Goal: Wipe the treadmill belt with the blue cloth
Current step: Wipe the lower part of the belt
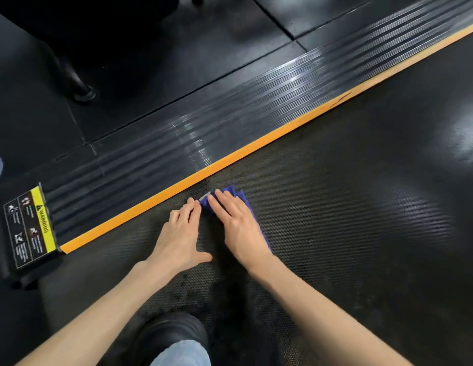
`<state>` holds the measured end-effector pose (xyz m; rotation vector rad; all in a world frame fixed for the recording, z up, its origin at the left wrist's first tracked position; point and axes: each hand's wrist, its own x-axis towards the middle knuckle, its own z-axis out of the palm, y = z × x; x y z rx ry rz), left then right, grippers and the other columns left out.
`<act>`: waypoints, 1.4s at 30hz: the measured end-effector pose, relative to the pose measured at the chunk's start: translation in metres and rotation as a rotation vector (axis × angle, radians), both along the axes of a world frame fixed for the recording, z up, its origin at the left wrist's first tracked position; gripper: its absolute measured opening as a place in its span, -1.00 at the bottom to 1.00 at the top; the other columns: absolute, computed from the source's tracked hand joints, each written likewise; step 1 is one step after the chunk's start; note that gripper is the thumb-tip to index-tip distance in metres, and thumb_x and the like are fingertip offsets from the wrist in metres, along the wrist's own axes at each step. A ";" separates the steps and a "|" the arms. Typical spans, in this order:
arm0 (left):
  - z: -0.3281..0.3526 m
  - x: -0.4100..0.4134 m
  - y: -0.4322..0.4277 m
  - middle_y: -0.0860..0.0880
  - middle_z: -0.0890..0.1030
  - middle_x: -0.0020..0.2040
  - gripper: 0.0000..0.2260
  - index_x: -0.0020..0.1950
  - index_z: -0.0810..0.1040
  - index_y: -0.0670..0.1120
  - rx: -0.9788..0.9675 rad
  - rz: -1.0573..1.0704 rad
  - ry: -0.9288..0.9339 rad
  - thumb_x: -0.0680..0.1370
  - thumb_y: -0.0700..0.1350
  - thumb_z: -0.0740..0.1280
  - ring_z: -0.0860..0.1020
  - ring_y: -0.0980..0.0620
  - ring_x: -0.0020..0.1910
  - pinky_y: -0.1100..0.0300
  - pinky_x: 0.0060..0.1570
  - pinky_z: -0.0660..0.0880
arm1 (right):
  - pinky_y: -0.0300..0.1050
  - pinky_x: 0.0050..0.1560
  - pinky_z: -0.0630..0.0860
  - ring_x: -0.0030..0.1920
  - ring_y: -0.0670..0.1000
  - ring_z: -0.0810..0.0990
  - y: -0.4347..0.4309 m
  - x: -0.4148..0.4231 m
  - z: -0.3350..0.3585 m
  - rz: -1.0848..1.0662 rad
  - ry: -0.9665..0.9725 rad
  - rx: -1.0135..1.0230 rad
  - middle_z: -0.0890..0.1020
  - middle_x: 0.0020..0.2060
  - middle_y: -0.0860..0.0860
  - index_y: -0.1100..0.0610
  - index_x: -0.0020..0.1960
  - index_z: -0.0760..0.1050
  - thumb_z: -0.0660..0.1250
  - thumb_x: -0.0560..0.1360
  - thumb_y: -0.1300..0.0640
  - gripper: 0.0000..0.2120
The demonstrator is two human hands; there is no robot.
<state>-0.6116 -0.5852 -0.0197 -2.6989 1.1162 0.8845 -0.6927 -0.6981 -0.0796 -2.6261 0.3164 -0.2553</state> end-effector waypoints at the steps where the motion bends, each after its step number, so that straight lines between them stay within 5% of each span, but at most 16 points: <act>1: 0.000 0.000 0.000 -0.04 -0.14 0.53 0.05 0.52 -0.21 -0.09 -0.004 0.010 0.004 0.33 0.19 0.45 0.03 -0.11 0.47 0.05 0.37 0.20 | 0.08 0.35 0.32 0.30 0.18 0.46 -0.013 -0.005 -0.001 0.059 -0.004 -0.023 0.48 0.30 0.18 0.21 0.33 0.43 0.26 0.28 0.42 -0.39; 4: -0.001 0.000 0.001 0.00 -0.13 0.54 0.07 0.53 -0.20 -0.06 -0.040 0.058 0.035 0.31 0.16 0.49 0.04 -0.09 0.46 0.05 0.37 0.20 | 0.05 0.31 0.39 0.28 0.18 0.48 -0.079 -0.024 0.004 -0.122 -0.007 -0.084 0.49 0.29 0.19 0.20 0.31 0.47 0.10 0.32 0.36 -0.43; 8: -0.002 -0.001 0.003 0.00 -0.12 0.54 0.07 0.53 -0.19 -0.06 -0.048 0.053 0.024 0.31 0.17 0.49 0.05 -0.08 0.45 0.06 0.37 0.21 | -0.19 0.45 0.04 0.45 0.14 0.21 -0.145 -0.058 0.006 -0.665 0.094 0.041 0.27 0.45 0.14 0.18 0.44 0.29 0.19 0.30 0.50 -0.28; 10: -0.002 0.000 0.003 0.00 -0.12 0.54 0.07 0.53 -0.19 -0.06 -0.034 0.030 0.008 0.31 0.20 0.47 0.05 -0.08 0.45 0.05 0.36 0.21 | -0.10 0.45 0.13 0.41 0.12 0.26 -0.121 -0.049 0.015 -0.799 0.069 0.077 0.34 0.41 0.13 0.17 0.41 0.32 0.16 0.31 0.46 -0.32; 13: -0.001 0.001 0.003 -0.02 -0.12 0.54 0.06 0.52 -0.20 -0.07 -0.022 0.006 -0.015 0.31 0.23 0.45 0.07 -0.09 0.45 0.06 0.35 0.23 | -0.04 0.29 0.33 0.20 0.02 0.43 -0.028 -0.046 0.018 -0.330 -0.009 0.085 0.49 0.17 -0.02 0.05 0.24 0.44 0.17 0.40 0.33 -0.55; 17: -0.001 -0.001 0.004 -0.02 -0.12 0.54 0.05 0.52 -0.21 -0.07 -0.021 -0.010 -0.035 0.33 0.25 0.43 0.08 -0.10 0.44 0.07 0.33 0.24 | -0.06 0.39 0.21 0.35 0.04 0.38 0.003 -0.083 -0.001 0.091 0.015 -0.002 0.44 0.35 0.05 0.11 0.37 0.41 0.06 0.46 0.27 -0.51; 24: -0.002 -0.001 0.003 -0.03 -0.11 0.54 0.07 0.53 -0.19 -0.07 -0.016 0.008 -0.019 0.31 0.22 0.46 0.10 -0.11 0.43 0.04 0.34 0.24 | -0.02 0.45 0.14 0.45 0.16 0.21 -0.136 -0.097 0.009 -0.883 0.092 0.080 0.27 0.45 0.15 0.18 0.41 0.33 0.09 0.35 0.45 -0.36; 26: -0.002 -0.001 0.001 -0.03 -0.10 0.54 0.07 0.53 -0.18 -0.08 -0.012 0.018 -0.018 0.30 0.22 0.47 0.10 -0.11 0.43 0.03 0.35 0.23 | -0.07 0.41 0.20 0.37 0.17 0.32 -0.105 -0.080 0.019 -0.802 0.047 0.056 0.39 0.36 0.15 0.18 0.35 0.39 0.07 0.30 0.40 -0.38; 28: -0.003 -0.001 0.000 -0.04 -0.10 0.54 0.07 0.53 -0.17 -0.07 -0.011 0.020 -0.019 0.30 0.22 0.47 0.10 -0.11 0.44 0.03 0.35 0.23 | -0.12 0.34 0.25 0.24 0.11 0.42 -0.050 -0.072 0.019 -0.488 0.008 0.032 0.50 0.21 0.10 0.13 0.24 0.44 0.11 0.30 0.39 -0.46; 33: -0.005 -0.003 0.000 -0.03 -0.09 0.53 0.06 0.53 -0.17 -0.08 -0.032 0.045 -0.010 0.31 0.17 0.49 0.10 -0.12 0.43 0.02 0.33 0.25 | -0.05 0.41 0.25 0.40 0.05 0.33 -0.005 -0.096 0.003 0.035 0.086 -0.130 0.37 0.41 0.05 0.08 0.42 0.33 0.09 0.34 0.28 -0.37; 36: -0.005 -0.003 0.000 -0.03 -0.09 0.53 0.06 0.53 -0.16 -0.08 -0.030 0.052 -0.001 0.31 0.15 0.49 0.10 -0.13 0.43 0.01 0.32 0.26 | -0.03 0.45 0.13 0.42 0.16 0.29 -0.078 -0.100 0.003 -0.313 0.130 -0.064 0.33 0.41 0.14 0.14 0.42 0.32 0.27 0.24 0.37 -0.27; 39: -0.006 -0.003 0.000 -0.04 -0.10 0.53 0.06 0.53 -0.17 -0.09 -0.037 0.064 0.007 0.31 0.13 0.50 0.08 -0.13 0.44 0.01 0.34 0.24 | 0.05 0.47 0.07 0.44 0.22 0.21 -0.122 -0.088 0.008 -0.799 0.137 0.040 0.26 0.44 0.20 0.22 0.45 0.25 0.13 0.38 0.36 -0.38; 42: -0.008 -0.006 0.001 -0.03 -0.13 0.54 0.05 0.53 -0.18 -0.09 -0.072 0.109 0.049 0.33 0.07 0.51 0.03 -0.12 0.46 0.01 0.38 0.19 | 0.09 0.37 0.26 0.36 0.21 0.35 -0.072 -0.062 0.007 -0.813 0.061 -0.074 0.38 0.37 0.19 0.24 0.41 0.30 0.15 0.50 0.22 -0.53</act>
